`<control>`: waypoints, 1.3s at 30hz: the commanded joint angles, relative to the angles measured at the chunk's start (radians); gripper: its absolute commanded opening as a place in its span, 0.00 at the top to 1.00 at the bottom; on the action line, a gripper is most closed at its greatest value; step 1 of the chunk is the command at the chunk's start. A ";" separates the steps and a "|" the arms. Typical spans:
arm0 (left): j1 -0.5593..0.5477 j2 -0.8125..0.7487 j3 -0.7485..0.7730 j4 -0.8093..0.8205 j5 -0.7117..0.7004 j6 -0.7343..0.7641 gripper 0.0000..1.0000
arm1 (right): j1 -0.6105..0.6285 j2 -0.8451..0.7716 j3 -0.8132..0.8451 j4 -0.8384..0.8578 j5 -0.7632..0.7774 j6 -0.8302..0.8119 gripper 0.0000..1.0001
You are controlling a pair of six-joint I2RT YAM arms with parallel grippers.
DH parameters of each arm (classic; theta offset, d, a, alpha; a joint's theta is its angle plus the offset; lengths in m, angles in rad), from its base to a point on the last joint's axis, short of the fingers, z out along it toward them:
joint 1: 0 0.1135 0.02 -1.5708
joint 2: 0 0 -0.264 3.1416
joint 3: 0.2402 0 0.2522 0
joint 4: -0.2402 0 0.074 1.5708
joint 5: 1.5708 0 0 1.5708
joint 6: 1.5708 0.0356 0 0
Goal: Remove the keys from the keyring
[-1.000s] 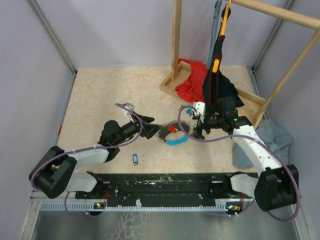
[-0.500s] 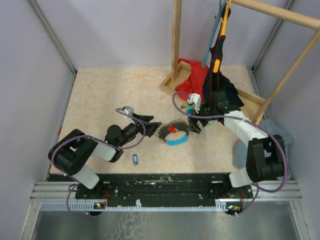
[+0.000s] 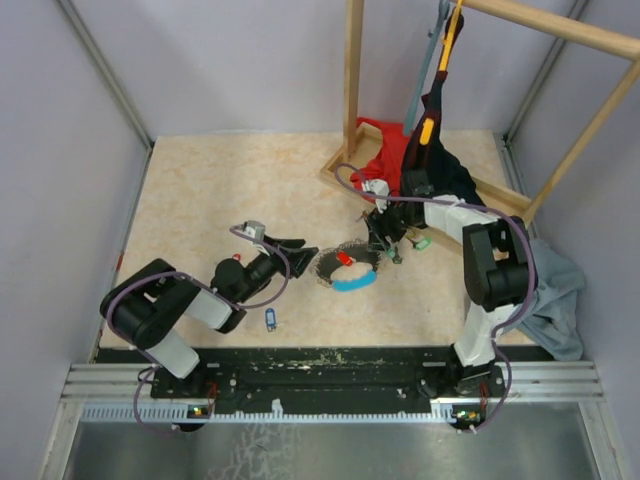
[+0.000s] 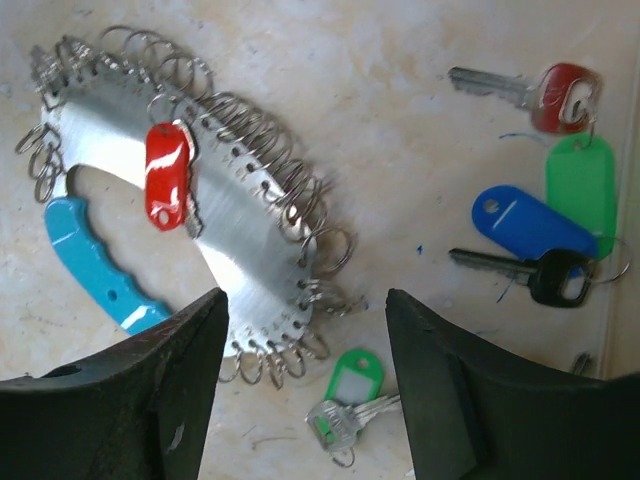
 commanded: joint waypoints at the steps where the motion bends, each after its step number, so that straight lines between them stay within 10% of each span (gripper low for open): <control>1: -0.006 0.029 -0.024 0.188 -0.031 -0.002 0.37 | 0.049 0.083 0.135 -0.027 0.062 0.018 0.40; 17: -0.006 0.053 -0.031 0.235 -0.012 -0.008 0.38 | 0.138 0.090 0.133 0.009 0.186 0.014 0.69; 25: -0.006 0.056 -0.032 0.239 -0.006 -0.007 0.38 | 0.140 0.002 0.101 0.058 0.224 0.015 1.00; 39: -0.003 -0.008 -0.047 0.271 0.153 -0.024 0.31 | 0.139 -0.398 -0.056 0.052 -0.009 -0.225 1.00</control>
